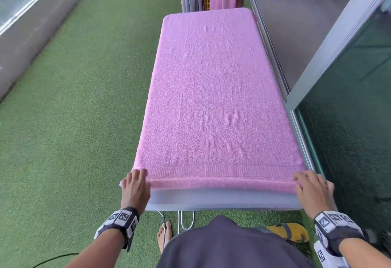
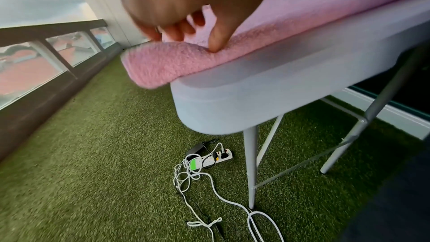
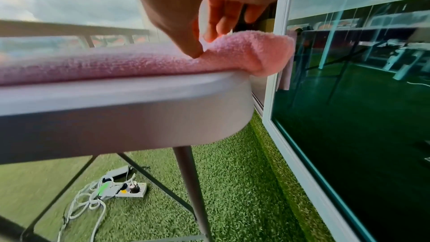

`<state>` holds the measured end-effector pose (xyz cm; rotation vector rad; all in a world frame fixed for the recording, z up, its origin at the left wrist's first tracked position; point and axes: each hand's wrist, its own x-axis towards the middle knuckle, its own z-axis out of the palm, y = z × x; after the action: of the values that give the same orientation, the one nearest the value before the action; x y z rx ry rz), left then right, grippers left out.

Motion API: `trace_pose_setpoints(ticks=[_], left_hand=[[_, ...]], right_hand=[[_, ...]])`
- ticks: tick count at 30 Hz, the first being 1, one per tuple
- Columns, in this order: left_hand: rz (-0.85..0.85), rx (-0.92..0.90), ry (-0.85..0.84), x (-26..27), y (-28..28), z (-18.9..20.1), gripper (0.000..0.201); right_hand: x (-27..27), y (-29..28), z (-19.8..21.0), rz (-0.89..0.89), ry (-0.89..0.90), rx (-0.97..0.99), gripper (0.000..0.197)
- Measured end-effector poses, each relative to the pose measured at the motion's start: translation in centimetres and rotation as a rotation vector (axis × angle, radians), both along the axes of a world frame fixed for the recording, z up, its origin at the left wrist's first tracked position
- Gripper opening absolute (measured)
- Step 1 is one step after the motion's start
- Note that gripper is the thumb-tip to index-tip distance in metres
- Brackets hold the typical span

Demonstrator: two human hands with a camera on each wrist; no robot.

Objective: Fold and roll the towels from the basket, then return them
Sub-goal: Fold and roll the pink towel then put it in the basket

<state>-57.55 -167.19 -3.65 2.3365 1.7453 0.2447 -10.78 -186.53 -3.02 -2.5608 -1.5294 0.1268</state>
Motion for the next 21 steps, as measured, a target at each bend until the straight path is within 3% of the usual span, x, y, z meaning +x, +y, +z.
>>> trace_pose_setpoints(ticks=[3,7,11,15,17,19,21], left_hand=[[-0.111,-0.007,-0.092,-0.1,-0.9,-0.8,0.043],[-0.157,0.026,-0.097,-1.1,-1.4,-2.0,0.03],[-0.138,0.058,-0.084,-1.2,-0.4,-2.2,0.041],[-0.125,0.043,-0.068,-0.8,0.0,-1.1,0.025],[-0.098,0.03,-0.021,-0.8,0.0,-0.8,0.019],[-0.082,-0.026,0.071,-0.8,0.1,-0.9,0.028],[-0.036,-0.02,0.1,-0.7,0.4,-0.8,0.013]], right_hand=[[-0.4,-0.9,-1.3,0.063,0.127,0.027,0.034],[-0.4,-1.9,-2.5,0.091,0.152,0.02,0.037],[0.5,-0.8,-2.6,0.046,0.167,0.074,0.035],[1.2,0.0,-2.3,0.003,0.162,0.095,0.033],[1.1,0.2,-1.4,0.023,0.108,0.0,0.022],[1.0,0.3,-0.7,0.03,0.075,-0.102,0.019],[1.2,0.4,-0.3,-0.022,0.059,-0.111,0.017]])
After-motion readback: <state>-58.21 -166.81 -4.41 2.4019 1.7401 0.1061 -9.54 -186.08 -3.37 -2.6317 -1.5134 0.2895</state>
